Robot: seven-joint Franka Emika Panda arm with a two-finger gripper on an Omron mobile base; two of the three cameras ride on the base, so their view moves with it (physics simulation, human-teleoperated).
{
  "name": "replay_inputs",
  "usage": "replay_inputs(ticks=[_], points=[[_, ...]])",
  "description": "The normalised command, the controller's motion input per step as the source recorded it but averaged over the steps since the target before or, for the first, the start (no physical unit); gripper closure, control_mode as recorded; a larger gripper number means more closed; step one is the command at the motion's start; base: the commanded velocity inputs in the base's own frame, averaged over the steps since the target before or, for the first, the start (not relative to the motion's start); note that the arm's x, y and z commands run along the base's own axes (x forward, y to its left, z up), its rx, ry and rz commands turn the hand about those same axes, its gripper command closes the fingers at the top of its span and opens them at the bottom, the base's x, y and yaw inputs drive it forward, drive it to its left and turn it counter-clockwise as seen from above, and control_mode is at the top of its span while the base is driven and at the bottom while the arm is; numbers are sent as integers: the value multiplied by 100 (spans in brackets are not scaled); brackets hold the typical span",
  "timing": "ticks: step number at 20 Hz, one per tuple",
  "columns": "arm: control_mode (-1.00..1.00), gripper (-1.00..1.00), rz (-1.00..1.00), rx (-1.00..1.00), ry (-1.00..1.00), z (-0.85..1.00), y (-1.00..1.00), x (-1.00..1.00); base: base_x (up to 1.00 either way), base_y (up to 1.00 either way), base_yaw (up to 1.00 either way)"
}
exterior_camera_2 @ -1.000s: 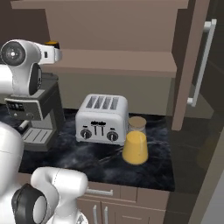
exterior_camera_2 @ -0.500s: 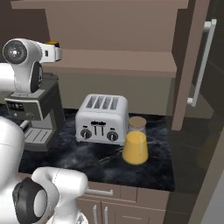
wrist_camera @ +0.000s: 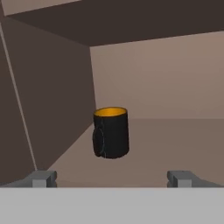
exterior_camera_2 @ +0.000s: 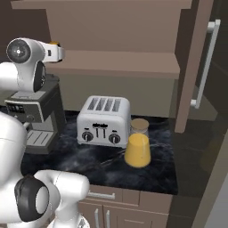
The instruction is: There is a tray on the dining counter. Grab the cup, mug, and pitcher and place them on the tray. The pitcher may be placed next to the tray if it cannot fit the tray.
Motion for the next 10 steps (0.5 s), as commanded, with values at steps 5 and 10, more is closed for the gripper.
replay_inputs(ticks=[5,10], points=[[-100,-100,0,0,0,0,2,14,0,0,0],[-100,-100,0,0,0,0,5,10,0,0,0]])
